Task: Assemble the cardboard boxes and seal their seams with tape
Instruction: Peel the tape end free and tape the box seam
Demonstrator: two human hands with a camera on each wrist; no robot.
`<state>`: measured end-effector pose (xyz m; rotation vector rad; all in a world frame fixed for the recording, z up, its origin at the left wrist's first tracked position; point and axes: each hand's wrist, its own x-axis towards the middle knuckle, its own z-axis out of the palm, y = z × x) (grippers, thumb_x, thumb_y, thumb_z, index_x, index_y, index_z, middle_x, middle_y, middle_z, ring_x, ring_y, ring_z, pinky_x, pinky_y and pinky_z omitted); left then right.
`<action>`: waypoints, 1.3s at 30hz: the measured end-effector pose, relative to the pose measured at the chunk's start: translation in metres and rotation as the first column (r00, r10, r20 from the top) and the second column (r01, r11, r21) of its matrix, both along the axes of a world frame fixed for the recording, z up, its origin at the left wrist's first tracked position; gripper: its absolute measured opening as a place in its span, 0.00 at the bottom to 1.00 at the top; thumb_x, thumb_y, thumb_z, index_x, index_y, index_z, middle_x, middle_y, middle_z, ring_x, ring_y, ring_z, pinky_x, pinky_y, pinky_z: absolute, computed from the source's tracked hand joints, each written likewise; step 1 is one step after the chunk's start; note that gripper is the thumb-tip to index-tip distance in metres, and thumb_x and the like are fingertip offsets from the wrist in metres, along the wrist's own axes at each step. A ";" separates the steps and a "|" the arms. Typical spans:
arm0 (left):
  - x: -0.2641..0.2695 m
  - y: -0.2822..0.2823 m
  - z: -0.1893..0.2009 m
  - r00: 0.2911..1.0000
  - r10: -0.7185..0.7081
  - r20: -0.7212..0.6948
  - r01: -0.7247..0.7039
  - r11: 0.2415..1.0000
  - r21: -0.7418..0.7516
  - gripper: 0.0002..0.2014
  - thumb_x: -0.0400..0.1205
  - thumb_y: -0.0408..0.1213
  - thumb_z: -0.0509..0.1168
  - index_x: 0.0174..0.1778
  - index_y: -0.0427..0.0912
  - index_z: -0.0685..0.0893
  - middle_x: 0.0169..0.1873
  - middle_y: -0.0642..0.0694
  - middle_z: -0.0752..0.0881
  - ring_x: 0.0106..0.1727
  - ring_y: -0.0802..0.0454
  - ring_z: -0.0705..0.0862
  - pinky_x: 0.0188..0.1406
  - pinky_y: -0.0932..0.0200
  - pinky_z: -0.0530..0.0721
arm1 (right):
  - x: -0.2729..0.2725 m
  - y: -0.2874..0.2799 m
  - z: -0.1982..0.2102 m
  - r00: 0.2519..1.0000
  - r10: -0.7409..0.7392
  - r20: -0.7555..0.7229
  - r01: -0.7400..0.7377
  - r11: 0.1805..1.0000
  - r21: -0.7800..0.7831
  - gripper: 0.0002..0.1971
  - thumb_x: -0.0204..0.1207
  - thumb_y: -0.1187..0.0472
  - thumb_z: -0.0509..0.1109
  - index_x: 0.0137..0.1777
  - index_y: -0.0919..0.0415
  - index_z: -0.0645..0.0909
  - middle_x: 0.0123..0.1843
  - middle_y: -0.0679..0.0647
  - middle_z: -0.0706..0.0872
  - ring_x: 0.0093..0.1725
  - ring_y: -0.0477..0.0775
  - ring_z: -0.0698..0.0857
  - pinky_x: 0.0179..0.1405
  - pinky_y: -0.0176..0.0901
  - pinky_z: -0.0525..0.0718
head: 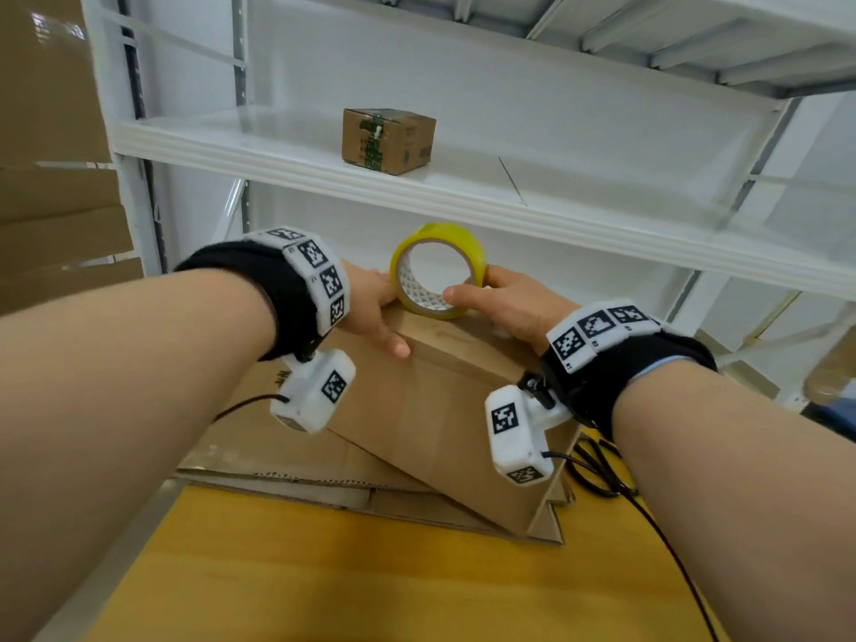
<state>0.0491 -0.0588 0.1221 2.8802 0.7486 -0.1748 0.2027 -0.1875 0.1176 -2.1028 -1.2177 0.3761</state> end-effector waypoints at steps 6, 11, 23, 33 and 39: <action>0.013 0.009 -0.031 0.982 -0.085 0.168 0.095 0.994 -0.055 0.65 0.53 0.90 0.40 0.85 0.56 0.50 0.84 0.48 0.54 0.84 0.48 0.53 0.82 0.42 0.54 | 0.004 -0.005 -0.010 0.998 0.021 -0.062 -0.014 0.994 0.106 0.24 0.59 0.34 0.79 0.54 0.41 0.85 0.52 0.48 0.91 0.53 0.54 0.89 0.62 0.59 0.86; 0.007 0.008 -0.030 0.993 -0.015 0.113 0.014 1.000 0.003 0.65 0.54 0.89 0.37 0.82 0.49 0.58 0.77 0.41 0.65 0.79 0.41 0.62 0.78 0.36 0.61 | 0.005 -0.018 -0.005 0.992 -0.017 -0.123 0.047 0.967 0.251 0.16 0.56 0.48 0.78 0.39 0.54 0.79 0.43 0.59 0.90 0.46 0.63 0.89 0.53 0.59 0.87; 0.003 -0.020 -0.026 0.997 0.013 0.073 -0.025 0.987 0.157 0.39 0.80 0.67 0.44 0.83 0.47 0.55 0.82 0.45 0.56 0.84 0.51 0.51 0.79 0.33 0.52 | 0.009 -0.052 -0.011 0.941 0.023 -0.337 0.118 0.912 0.392 0.08 0.70 0.58 0.76 0.45 0.59 0.81 0.40 0.62 0.92 0.40 0.56 0.86 0.57 0.57 0.85; 0.001 -0.024 -0.027 0.997 -0.020 0.071 0.008 0.987 0.160 0.34 0.84 0.63 0.44 0.81 0.45 0.58 0.80 0.44 0.59 0.83 0.49 0.53 0.77 0.37 0.58 | 0.001 -0.055 -0.009 0.941 0.034 -0.336 0.109 0.911 0.397 0.12 0.67 0.53 0.81 0.43 0.57 0.85 0.40 0.61 0.91 0.40 0.56 0.87 0.57 0.55 0.84; 0.001 -0.025 -0.023 0.999 -0.025 0.037 0.021 0.993 0.117 0.35 0.85 0.62 0.44 0.85 0.47 0.49 0.84 0.47 0.48 0.85 0.51 0.43 0.81 0.37 0.50 | 0.005 -0.061 0.001 0.916 0.107 -0.387 0.011 0.957 0.291 0.10 0.70 0.58 0.80 0.44 0.58 0.82 0.42 0.60 0.90 0.42 0.52 0.88 0.48 0.43 0.82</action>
